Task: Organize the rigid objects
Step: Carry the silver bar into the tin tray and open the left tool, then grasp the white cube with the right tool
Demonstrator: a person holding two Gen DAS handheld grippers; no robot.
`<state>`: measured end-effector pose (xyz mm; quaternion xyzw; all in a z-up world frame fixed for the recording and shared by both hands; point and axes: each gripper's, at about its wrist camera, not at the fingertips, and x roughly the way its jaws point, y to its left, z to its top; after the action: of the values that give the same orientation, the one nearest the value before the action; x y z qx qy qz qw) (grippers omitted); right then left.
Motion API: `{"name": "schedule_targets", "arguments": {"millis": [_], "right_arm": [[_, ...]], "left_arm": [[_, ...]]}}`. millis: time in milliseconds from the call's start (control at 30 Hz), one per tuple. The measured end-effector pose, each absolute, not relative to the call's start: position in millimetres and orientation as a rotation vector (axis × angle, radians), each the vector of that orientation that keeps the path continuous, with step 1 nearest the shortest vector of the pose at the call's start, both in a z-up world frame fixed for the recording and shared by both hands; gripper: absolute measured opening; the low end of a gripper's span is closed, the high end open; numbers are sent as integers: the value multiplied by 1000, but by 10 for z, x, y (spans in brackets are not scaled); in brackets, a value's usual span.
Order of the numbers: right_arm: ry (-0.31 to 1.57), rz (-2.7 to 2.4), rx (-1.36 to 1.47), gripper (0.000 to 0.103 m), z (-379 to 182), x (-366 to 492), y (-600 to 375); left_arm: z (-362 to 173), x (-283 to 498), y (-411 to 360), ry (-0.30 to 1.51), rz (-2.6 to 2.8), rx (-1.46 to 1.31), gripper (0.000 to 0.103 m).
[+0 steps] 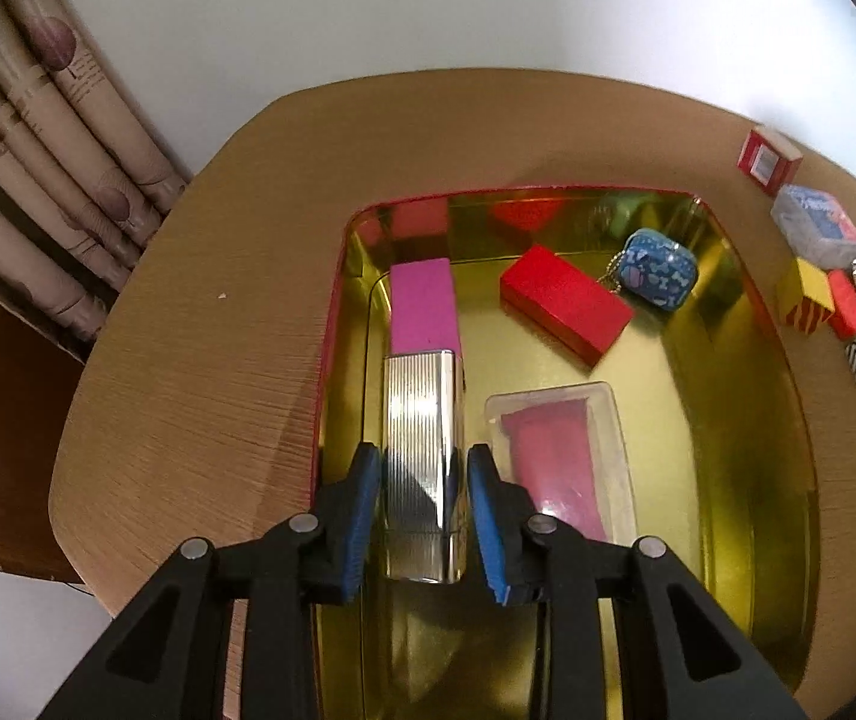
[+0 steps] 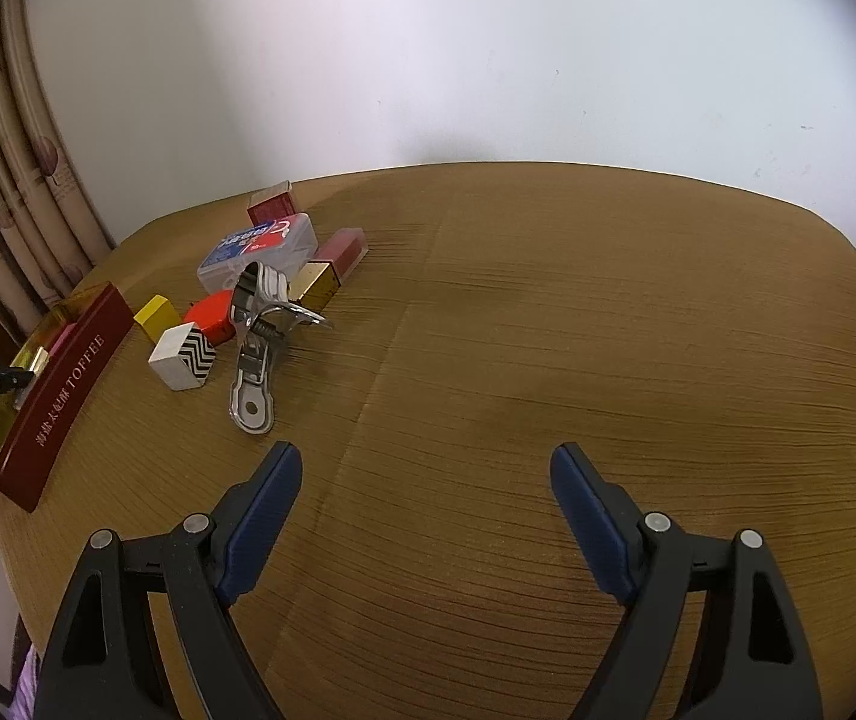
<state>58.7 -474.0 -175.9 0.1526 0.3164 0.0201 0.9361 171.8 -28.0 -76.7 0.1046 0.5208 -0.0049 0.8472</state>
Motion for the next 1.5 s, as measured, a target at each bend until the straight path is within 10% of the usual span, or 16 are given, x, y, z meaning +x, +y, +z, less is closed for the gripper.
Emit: {"name": "schedule_targets", "arguments": {"millis": [867, 1067, 1167, 1500], "right_arm": [[686, 278, 172, 82, -1241, 1463, -3315], [737, 223, 147, 57, -1355, 1632, -3197], [764, 214, 155, 29, -1427, 1715, -3218], [668, 381, 174, 28, -798, 1481, -2992]], "left_arm": [[-114, -39, -498, 670, -26, 70, 37], [-267, 60, -422, 727, -48, 43, 37], [-312, 109, -349, 757, -44, 3, 37], [-263, 74, -232, 745, -2, -66, 37]]}}
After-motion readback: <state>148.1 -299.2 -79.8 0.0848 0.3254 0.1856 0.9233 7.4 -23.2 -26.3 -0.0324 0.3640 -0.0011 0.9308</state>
